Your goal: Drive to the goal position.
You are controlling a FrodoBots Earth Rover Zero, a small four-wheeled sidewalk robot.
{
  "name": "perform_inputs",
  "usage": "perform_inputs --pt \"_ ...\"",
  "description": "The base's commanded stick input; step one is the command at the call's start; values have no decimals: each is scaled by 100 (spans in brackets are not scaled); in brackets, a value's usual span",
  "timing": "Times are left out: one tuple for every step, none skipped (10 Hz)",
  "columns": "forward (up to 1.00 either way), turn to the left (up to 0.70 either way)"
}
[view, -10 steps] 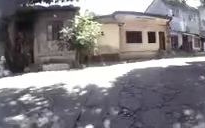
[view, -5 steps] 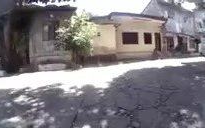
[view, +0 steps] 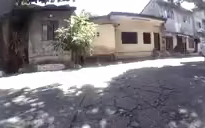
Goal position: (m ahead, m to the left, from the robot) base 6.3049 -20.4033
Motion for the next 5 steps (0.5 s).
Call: perform_inputs --pt "0 -100" --pt "0 -72" --pt "0 13" --pt "0 32" --pt "0 17"
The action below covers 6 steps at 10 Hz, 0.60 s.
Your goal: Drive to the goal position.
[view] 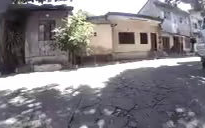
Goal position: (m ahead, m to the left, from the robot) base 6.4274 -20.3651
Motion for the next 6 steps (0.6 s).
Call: perform_inputs --pt "0 0" --pt "0 9" --pt "0 31" --pt "0 66" --pt "0 100" --pt "0 100"
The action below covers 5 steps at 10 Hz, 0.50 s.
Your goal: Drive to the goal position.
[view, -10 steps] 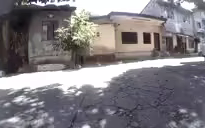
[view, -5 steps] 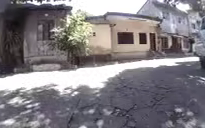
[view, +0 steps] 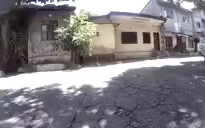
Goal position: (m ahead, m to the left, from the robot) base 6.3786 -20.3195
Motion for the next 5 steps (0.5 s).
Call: perform_inputs --pt "15 91" --pt "82 51" --pt "100 40" --pt "100 40" --pt "100 40"
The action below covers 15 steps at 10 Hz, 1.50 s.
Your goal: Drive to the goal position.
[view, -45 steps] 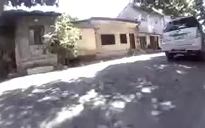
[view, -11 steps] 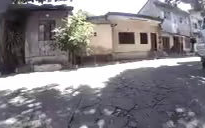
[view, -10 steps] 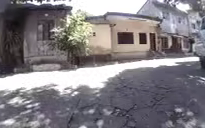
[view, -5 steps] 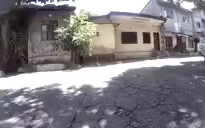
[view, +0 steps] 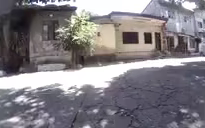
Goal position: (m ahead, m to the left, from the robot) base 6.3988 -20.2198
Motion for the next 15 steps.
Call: perform_inputs --pt "100 40" --pt "100 18" --pt "100 24" --pt "100 22" --pt "100 17" --pt "100 7" --pt "100 6" --pt "100 5" --pt "100 6" --pt "100 -22" --pt "100 -38" --pt "100 -40" --pt "100 -40" --pt "100 -40" --pt "100 -40"
